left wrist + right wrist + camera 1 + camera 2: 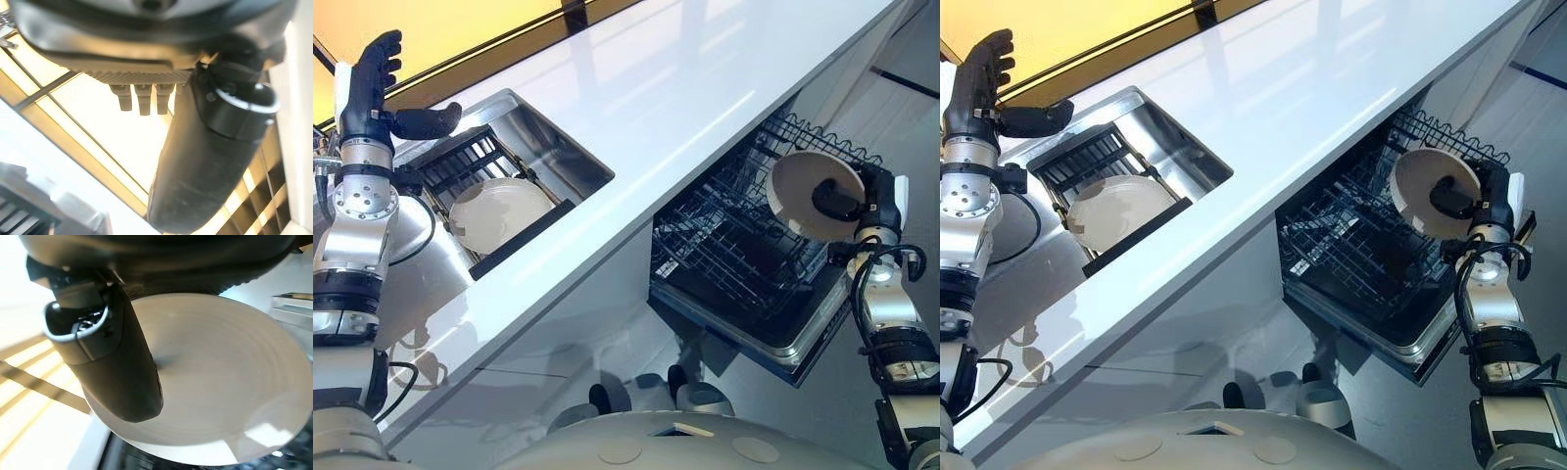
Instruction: Pick up plates and place into dishwasher.
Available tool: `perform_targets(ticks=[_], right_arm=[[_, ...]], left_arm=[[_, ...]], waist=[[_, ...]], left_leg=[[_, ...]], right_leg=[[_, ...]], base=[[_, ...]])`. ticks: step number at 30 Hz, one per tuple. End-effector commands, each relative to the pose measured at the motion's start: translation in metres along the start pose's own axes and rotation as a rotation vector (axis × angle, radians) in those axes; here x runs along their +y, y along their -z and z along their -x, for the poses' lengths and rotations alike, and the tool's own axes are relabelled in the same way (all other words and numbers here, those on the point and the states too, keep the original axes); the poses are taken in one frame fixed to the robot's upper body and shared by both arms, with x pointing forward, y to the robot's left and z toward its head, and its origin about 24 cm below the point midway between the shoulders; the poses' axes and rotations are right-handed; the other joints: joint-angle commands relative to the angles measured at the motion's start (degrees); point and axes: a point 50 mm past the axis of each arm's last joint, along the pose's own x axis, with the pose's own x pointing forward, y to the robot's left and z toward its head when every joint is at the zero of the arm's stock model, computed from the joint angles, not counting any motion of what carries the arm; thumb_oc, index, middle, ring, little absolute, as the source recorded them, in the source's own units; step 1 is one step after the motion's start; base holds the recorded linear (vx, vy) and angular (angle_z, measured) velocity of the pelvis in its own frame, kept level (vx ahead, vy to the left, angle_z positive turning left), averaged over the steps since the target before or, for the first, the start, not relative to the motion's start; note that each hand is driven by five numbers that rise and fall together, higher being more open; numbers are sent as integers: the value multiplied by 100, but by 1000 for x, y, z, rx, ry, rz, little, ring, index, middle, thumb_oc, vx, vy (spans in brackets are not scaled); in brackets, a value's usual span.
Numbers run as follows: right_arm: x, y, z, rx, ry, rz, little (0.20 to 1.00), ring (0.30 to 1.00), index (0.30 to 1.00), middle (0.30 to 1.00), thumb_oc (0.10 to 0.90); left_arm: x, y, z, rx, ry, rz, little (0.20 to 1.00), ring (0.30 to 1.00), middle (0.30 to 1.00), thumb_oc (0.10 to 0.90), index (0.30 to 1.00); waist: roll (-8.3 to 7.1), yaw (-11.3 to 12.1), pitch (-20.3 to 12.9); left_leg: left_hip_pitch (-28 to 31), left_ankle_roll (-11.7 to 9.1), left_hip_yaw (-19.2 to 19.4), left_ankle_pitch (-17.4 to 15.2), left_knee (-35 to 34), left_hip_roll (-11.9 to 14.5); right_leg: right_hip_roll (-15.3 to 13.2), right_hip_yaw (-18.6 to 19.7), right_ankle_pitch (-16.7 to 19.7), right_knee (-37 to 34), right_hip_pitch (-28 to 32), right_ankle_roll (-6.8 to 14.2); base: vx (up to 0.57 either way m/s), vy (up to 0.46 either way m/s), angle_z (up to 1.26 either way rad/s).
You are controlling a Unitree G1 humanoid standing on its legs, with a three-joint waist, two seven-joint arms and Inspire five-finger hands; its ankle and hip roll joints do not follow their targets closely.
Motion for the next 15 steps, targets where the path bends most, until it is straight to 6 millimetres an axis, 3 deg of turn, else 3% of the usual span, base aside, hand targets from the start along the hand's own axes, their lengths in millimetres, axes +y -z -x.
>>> perform_targets(ticks=[1, 10, 15], right_arm=[[-28, -67, -28, -253, 40, 110, 200, 300, 300, 300, 100], [-19, -84, -37, -269, -43, 263, 200, 300, 300, 300, 100], [-17, -93, -43, -269, -60, 329, 200, 300, 300, 300, 100]], left_arm=[[32, -42, -22, -137, -70, -61, 900, 900, 900, 800, 900], [30, -30, -29, -26, 10, -135, 900, 900, 900, 800, 900], [26, -34, -34, -15, 41, -122, 900, 900, 900, 800, 900]], waist=[[40, 76, -354], [69, 141, -79], [109, 176, 79]], left_leg=[[10, 392, -138, -561, 162, -467], [-192, 412, -261, -556, 315, -492], [-351, 407, -337, -522, 384, -514]], right_leg=[[308, -226, -642, 884, -259, 150], [294, -232, -670, 1076, -446, 143], [302, -220, -658, 1133, -578, 121]], base=[[55, -8, 1], [41, -8, 1], [15, -1, 7]])
